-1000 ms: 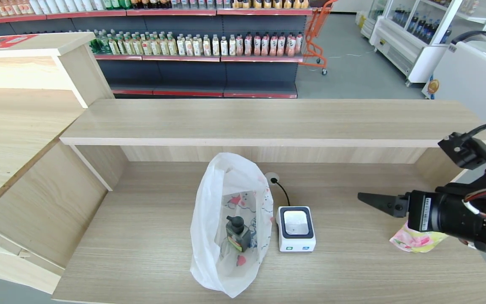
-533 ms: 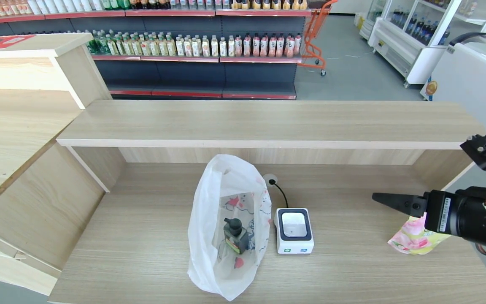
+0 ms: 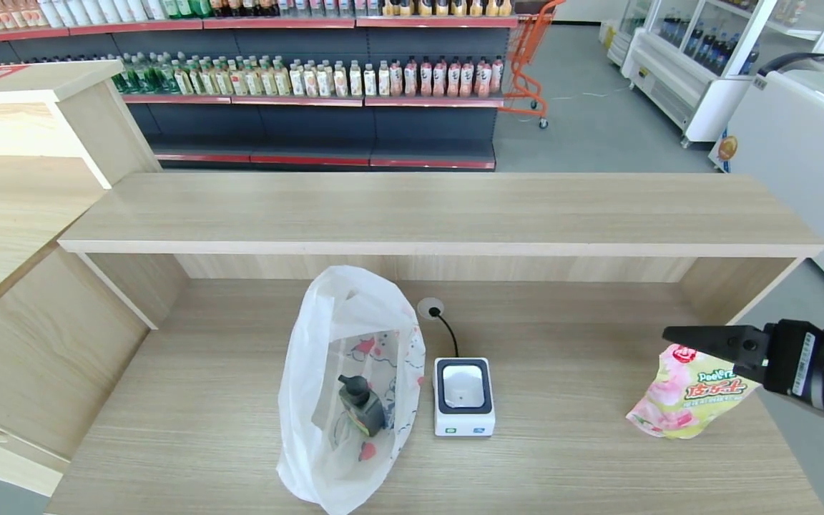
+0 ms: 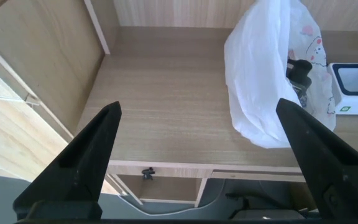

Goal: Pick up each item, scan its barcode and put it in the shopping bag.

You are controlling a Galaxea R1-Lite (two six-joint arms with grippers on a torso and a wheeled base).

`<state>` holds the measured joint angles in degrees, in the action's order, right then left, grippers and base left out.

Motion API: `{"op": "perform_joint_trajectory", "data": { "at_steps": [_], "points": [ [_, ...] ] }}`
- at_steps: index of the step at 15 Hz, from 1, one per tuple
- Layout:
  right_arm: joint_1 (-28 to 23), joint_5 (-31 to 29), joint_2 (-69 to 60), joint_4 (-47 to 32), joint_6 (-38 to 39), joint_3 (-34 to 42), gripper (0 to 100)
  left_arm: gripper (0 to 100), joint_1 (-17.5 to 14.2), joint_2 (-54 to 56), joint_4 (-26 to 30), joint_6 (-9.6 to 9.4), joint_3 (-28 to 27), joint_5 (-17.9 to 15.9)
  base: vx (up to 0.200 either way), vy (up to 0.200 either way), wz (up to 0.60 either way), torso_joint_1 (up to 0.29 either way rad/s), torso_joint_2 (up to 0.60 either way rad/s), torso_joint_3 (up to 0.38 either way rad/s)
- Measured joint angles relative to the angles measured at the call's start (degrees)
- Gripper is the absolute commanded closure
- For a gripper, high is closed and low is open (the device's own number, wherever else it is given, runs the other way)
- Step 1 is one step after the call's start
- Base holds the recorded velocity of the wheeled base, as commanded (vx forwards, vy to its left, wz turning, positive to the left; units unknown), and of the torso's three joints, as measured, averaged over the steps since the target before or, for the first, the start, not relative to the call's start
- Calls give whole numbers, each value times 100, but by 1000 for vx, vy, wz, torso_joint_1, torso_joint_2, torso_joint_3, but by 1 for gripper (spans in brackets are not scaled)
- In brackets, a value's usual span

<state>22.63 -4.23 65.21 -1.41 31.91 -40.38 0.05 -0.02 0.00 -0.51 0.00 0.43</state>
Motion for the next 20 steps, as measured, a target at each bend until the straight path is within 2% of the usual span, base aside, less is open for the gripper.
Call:
{"op": "perform_joint_trajectory", "data": {
  "at_steps": [4, 8, 13, 16, 20],
  "points": [
    [-33, -50, -49, -551, 435, -408, 0, 0, 5, 0, 0, 7, 0, 4, -200, 0, 0, 11, 6, 2],
    [-44, -362, -115, -857, 807, -712, 0, 0, 5, 0, 0, 7, 0, 1, 0, 0, 0, 0, 0, 0],
    [-444, -551, -96, -1139, 1103, -783, 0, 0, 6, 0, 0, 24, 0, 4, 0, -200, 0, 8, 2, 1],
    [-775, -562, -82, -1919, 1785, -951, 0, 0, 0, 0, 0, 30, 0, 6, 0, -200, 0, 7, 2, 2],
    [-987, -674, 72, -2281, 2469, -1207, 0, 0, 5, 0, 0, 49, 0, 6, 0, -150, 0, 3, 3, 5]
  ]
}}
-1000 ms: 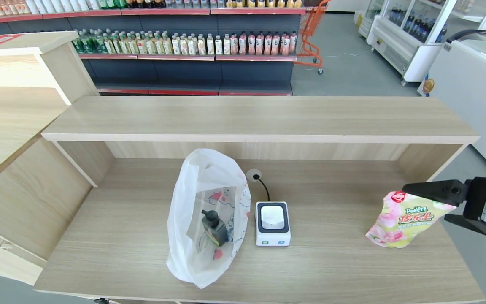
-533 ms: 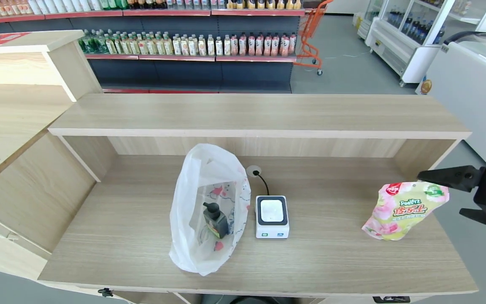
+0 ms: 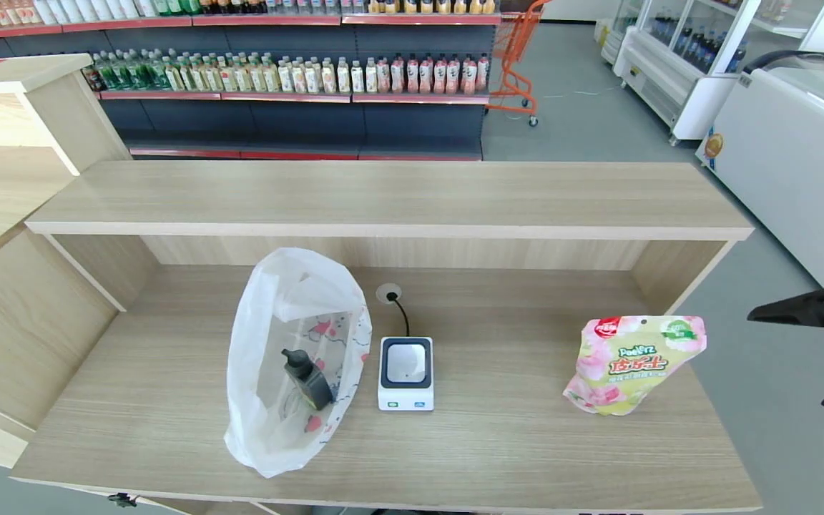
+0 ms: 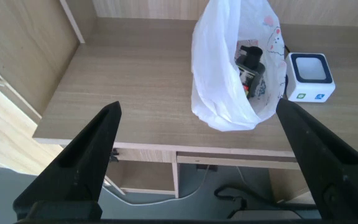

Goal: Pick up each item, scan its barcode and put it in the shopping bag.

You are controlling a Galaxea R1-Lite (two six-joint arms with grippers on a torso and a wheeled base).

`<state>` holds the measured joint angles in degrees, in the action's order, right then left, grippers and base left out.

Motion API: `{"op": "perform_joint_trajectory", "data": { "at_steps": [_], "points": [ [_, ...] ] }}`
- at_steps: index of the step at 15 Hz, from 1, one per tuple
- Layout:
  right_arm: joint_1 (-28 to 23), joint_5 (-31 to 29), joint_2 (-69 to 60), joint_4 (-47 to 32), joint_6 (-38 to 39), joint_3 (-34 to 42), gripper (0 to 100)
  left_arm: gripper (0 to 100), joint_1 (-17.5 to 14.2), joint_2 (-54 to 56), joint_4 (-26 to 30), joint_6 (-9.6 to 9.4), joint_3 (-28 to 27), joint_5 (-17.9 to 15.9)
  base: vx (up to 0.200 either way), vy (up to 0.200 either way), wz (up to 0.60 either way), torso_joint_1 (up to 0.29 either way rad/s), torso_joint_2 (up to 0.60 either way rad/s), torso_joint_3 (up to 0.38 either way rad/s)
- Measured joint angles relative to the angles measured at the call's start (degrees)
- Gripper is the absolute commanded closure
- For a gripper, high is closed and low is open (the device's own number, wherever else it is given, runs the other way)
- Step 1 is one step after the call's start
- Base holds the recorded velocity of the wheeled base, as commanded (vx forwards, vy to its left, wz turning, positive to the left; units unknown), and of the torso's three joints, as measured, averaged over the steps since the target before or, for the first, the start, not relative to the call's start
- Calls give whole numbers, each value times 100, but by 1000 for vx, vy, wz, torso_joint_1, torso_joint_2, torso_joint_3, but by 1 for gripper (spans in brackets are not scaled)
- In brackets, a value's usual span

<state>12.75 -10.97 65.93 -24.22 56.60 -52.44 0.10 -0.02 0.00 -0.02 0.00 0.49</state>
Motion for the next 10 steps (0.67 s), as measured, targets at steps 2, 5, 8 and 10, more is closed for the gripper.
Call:
{"op": "perform_joint_trajectory", "data": {
  "at_steps": [2, 5, 8, 10],
  "points": [
    [-167, -55, 286, -169, 274, -255, 0, 0, -10, 0, 0, -13, 0, 0, 0, 0, 0, 0, 0, 0],
    [-427, -68, 907, -334, 651, -714, 0, 0, 4, 0, 0, -20, 0, 5, 0, 0, 0, 0, 0, 0],
    [-479, -73, 1596, -801, 1212, -1420, 0, 0, 0, 0, 0, -22, 0, 2, 0, 0, 0, 0, 0, 0],
    [-485, -115, 2139, -1314, 1623, -2102, 0, 0, 0, 0, 0, -22, 0, 2, 0, 0, 0, 0, 0, 0]
  ]
}}
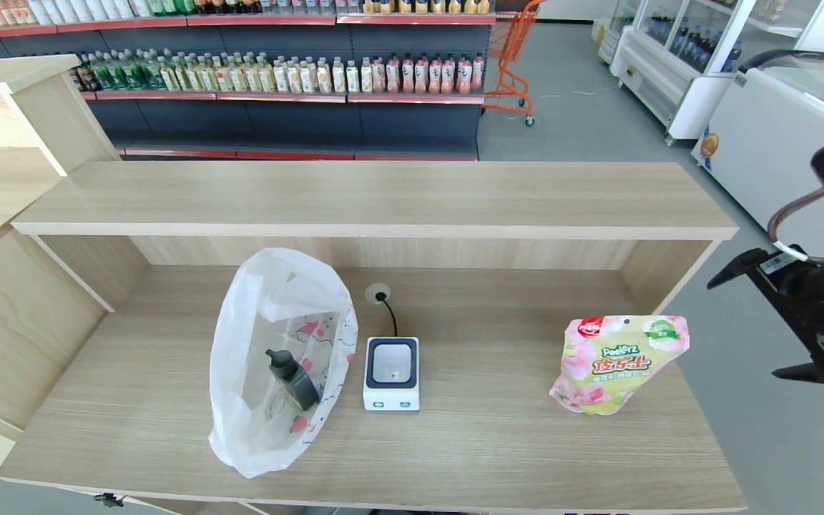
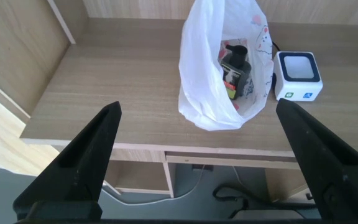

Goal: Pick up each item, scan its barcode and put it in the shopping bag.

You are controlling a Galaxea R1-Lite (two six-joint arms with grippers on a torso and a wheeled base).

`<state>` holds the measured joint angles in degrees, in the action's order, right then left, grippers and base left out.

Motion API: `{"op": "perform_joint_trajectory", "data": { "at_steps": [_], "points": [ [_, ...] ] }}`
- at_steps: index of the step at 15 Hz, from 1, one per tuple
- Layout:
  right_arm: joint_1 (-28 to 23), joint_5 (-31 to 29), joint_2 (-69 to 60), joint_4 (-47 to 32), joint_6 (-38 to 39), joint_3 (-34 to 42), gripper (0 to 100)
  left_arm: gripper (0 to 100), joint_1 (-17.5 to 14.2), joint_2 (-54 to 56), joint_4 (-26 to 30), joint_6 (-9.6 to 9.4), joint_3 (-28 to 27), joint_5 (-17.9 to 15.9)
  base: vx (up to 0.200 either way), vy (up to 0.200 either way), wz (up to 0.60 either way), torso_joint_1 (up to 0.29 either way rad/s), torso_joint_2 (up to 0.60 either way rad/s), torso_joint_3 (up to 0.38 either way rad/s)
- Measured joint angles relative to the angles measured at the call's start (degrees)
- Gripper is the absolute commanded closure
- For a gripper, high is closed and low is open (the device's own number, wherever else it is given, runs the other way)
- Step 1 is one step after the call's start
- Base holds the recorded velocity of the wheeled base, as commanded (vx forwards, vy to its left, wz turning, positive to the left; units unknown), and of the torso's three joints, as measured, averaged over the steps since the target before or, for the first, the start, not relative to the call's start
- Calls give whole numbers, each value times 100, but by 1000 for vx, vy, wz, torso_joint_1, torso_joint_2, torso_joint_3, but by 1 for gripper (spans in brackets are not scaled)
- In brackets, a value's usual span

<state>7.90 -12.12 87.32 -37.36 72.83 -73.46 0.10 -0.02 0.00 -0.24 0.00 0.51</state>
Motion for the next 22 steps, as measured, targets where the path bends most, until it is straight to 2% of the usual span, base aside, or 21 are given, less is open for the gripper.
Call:
{"op": "perform_joint_trajectory", "data": {
  "at_steps": [2, 6, 14, 16, 22],
  "points": [
    [1, -115, 527, -194, 283, -350, 0, 0, 0, 0, 0, -2, 0, -2, 0, 0, 0, 0, 0, 0],
    [-5, -228, 1336, -218, 474, -477, 0, 0, 0, 0, 0, 0, 0, 0, 0, 0, 0, 0, 0, 0],
    [235, -558, 2712, 652, -73, -496, 0, 0, 0, 0, 0, -2, 0, 0, 0, 0, 0, 0, 0, 0],
    [276, -646, 2850, 896, -279, -517, 0, 0, 0, 0, 0, 0, 0, -2, 0, 0, 0, 0, 0, 0],
    [417, -668, 2728, 962, -345, -521, 0, 0, 0, 0, 0, -2, 0, 0, 0, 0, 0, 0, 0, 0]
  ]
}}
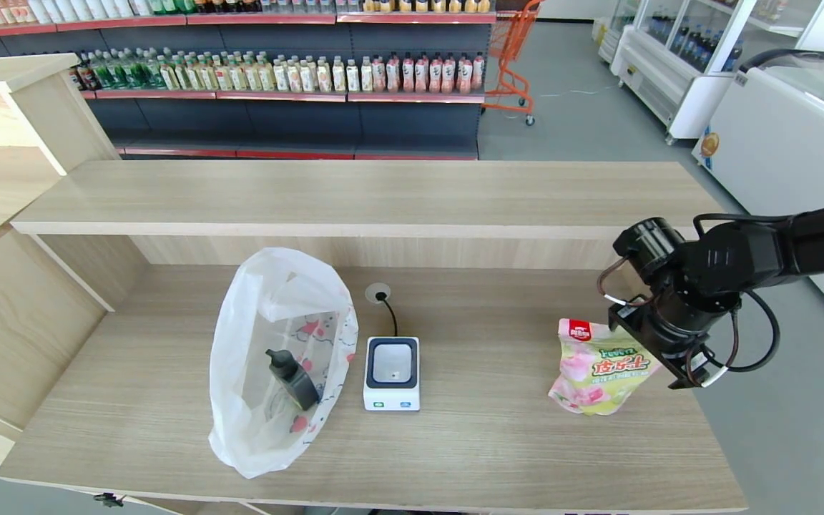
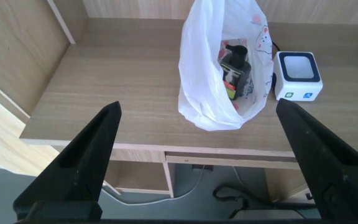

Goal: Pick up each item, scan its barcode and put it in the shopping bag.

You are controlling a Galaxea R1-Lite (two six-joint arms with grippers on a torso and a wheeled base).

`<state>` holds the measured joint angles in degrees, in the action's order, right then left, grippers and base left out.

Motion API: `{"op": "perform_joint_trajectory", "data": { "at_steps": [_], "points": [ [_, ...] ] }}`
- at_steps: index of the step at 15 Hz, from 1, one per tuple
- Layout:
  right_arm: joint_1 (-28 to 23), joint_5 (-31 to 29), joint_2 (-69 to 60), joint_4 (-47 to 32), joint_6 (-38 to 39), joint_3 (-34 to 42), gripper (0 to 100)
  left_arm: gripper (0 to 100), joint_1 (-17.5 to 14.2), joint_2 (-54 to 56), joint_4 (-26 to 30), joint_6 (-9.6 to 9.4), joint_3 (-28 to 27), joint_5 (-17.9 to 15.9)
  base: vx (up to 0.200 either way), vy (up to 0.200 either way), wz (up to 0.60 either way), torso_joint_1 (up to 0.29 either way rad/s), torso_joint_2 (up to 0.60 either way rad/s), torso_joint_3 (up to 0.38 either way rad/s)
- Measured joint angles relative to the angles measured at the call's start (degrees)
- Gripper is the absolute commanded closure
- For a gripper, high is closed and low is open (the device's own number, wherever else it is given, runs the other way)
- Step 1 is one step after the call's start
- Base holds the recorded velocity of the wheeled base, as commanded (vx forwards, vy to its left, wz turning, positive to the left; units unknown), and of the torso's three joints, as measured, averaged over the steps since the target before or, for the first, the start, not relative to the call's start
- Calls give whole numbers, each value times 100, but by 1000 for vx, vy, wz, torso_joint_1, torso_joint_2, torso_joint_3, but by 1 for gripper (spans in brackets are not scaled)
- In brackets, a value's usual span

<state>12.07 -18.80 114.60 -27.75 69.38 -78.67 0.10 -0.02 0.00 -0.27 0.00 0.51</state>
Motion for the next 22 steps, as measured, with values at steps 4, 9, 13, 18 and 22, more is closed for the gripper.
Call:
{"op": "perform_joint_trajectory", "data": {
  "at_steps": [4, 9, 13, 18, 22],
  "points": [
    [-15, -60, -77, 399, -401, -155, 0, 0, 0, 0, 0, 0, 0, -2, 0, 0, 0, 0, 0, 0],
    [-52, -72, 177, 633, -478, -110, 0, 0, 0, 0, 0, 2, 0, -2, 0, 0, 0, 0, 0, 0],
    [-22, -128, 596, 761, -478, -72, 0, 0, 0, 0, 0, 2, 0, -2, 0, 0, 0, 0, 0, 0],
    [118, -446, 1211, 1078, -985, -77, 100, 0, 0, 0, 0, 0, 0, 0, 0, 0, 0, 0, 0, 0],
    [424, -624, 1420, 1193, -1480, -96, 100, 0, 0, 0, 0, 0, 0, -2, 0, 0, 0, 0, 0, 0]
  ]
}}
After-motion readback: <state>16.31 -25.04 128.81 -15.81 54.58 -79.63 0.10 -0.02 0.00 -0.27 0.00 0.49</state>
